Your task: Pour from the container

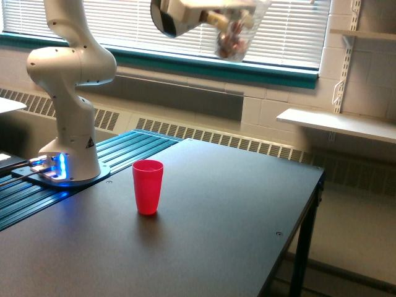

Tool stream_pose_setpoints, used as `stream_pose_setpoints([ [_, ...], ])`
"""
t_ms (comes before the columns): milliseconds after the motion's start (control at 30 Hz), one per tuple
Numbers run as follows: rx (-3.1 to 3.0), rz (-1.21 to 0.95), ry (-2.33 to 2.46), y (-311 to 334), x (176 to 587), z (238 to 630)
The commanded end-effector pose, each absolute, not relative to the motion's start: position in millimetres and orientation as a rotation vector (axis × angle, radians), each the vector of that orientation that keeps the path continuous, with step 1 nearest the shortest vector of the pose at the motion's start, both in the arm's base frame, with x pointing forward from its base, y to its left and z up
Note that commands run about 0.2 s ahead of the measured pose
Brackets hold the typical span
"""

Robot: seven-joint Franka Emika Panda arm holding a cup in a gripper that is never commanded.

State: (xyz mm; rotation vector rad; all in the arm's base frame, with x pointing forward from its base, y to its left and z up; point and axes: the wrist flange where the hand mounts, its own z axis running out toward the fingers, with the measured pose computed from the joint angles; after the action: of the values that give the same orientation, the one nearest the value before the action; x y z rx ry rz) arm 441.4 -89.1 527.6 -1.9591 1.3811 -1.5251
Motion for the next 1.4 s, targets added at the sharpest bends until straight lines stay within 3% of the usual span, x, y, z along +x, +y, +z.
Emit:
stream_pose_setpoints([
  [33,-2.038,-1.517,1.381,-83.7,420.7,526.8],
  [300,-2.382,-1.53,1.146,-50.6,411.4,526.3],
  [900,-3.164,-1.418,0.436,-6.5,425.6,473.8],
  [1400,-3.05,-1.494,0.511,-30.1,408.0,485.7],
])
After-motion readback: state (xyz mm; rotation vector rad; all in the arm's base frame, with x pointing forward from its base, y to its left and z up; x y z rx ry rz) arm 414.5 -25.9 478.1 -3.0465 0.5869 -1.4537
